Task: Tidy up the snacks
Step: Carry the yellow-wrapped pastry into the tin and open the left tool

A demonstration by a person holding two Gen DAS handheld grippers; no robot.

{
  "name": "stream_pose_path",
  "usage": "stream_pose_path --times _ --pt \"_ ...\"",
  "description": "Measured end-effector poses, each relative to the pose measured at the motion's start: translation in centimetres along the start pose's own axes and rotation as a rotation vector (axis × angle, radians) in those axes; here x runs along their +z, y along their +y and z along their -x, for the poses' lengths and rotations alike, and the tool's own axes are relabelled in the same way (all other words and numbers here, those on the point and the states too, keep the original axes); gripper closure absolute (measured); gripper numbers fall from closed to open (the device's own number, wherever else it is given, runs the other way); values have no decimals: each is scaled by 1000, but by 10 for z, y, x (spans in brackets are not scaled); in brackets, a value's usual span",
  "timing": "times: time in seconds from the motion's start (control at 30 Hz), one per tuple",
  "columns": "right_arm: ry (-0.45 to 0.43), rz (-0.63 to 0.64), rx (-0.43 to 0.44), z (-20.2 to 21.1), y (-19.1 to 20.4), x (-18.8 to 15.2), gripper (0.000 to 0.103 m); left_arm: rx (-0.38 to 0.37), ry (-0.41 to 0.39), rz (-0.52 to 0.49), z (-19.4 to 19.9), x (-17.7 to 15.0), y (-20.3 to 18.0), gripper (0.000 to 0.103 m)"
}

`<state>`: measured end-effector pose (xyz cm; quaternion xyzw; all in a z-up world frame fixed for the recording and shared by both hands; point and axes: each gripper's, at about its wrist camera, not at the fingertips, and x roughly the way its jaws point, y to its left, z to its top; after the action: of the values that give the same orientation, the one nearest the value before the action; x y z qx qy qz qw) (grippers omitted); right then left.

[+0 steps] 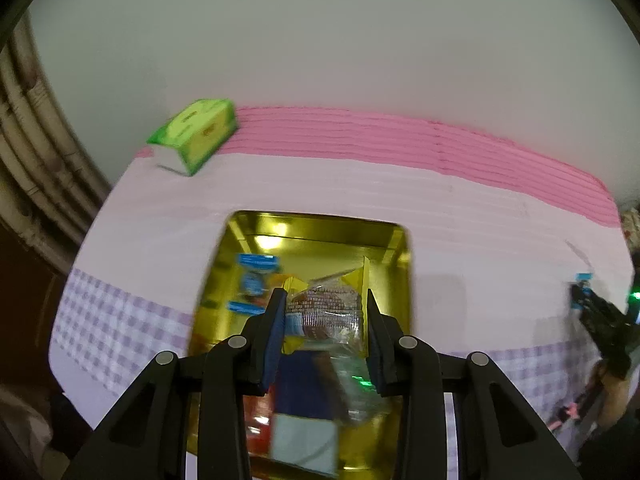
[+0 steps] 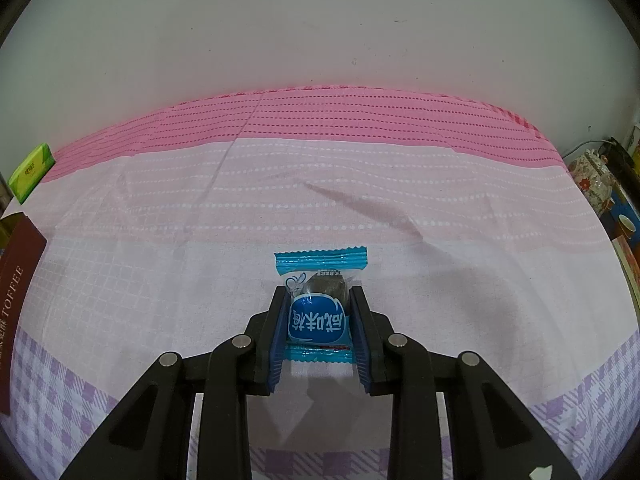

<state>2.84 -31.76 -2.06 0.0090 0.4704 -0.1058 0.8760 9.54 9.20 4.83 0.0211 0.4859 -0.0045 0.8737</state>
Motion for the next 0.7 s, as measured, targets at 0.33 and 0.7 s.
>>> stream_pose_path --times 0.33,0.7 --pt "0 1 1 0 0 0 76 62 42 55 -27 -3 43 67" --pt "-1 1 1 0 -1 0 76 60 89 60 -61 -5 58 67"
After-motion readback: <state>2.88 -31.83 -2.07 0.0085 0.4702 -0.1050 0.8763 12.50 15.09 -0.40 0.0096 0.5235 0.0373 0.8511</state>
